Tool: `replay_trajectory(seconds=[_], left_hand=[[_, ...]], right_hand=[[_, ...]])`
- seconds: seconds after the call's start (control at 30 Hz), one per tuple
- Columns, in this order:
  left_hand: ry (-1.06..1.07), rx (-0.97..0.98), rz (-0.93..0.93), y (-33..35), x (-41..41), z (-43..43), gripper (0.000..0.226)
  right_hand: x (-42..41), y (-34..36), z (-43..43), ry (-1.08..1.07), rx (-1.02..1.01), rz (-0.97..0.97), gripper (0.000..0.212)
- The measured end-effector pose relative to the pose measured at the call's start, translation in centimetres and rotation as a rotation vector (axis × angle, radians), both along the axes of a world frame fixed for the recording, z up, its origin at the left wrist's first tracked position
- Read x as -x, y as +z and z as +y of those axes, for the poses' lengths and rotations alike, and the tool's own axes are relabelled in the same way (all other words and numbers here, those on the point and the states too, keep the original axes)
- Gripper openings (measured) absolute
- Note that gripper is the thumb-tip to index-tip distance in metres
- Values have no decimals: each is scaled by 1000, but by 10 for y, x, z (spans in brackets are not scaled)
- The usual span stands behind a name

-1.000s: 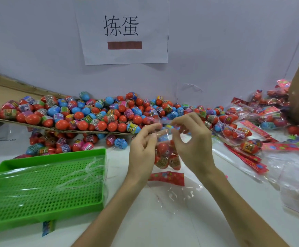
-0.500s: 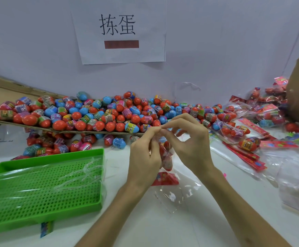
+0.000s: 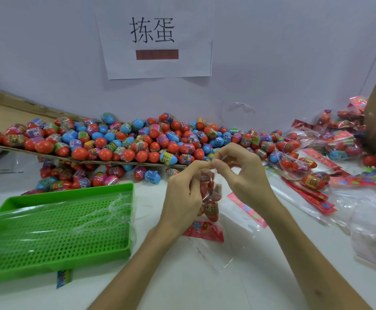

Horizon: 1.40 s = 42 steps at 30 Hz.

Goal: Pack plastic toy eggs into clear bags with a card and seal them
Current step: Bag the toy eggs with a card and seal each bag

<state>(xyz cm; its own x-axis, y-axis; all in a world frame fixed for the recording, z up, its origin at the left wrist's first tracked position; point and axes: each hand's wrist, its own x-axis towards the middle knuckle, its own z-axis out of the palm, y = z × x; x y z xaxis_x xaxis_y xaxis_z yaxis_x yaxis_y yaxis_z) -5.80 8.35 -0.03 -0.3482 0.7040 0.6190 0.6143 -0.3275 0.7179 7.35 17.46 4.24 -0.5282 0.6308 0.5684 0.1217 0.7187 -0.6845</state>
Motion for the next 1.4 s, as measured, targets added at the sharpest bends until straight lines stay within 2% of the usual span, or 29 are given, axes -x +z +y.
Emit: replay_trajectory(seconds=[0.17, 0.3, 0.4, 0.63, 1.07, 1.4], left_hand=[[-4, 36, -87, -3, 1, 1, 39], [3, 49, -167, -1, -2, 1, 37], [17, 52, -191, 0, -2, 1, 36], [-6, 21, -168, 1, -6, 0, 37], [-69, 7, -84, 3, -6, 0, 49], [-61, 1, -67, 4, -4, 3, 42]], right_hand=[[-3, 0, 5, -40, 51, 86, 12], [-3, 2, 0, -1, -96, 146, 11], [3, -3, -3, 32, -186, 115, 10], [7, -8, -5, -10, -227, 88, 14], [5, -7, -1, -35, -220, 70, 11], [6, -4, -5, -94, -81, 94, 10]])
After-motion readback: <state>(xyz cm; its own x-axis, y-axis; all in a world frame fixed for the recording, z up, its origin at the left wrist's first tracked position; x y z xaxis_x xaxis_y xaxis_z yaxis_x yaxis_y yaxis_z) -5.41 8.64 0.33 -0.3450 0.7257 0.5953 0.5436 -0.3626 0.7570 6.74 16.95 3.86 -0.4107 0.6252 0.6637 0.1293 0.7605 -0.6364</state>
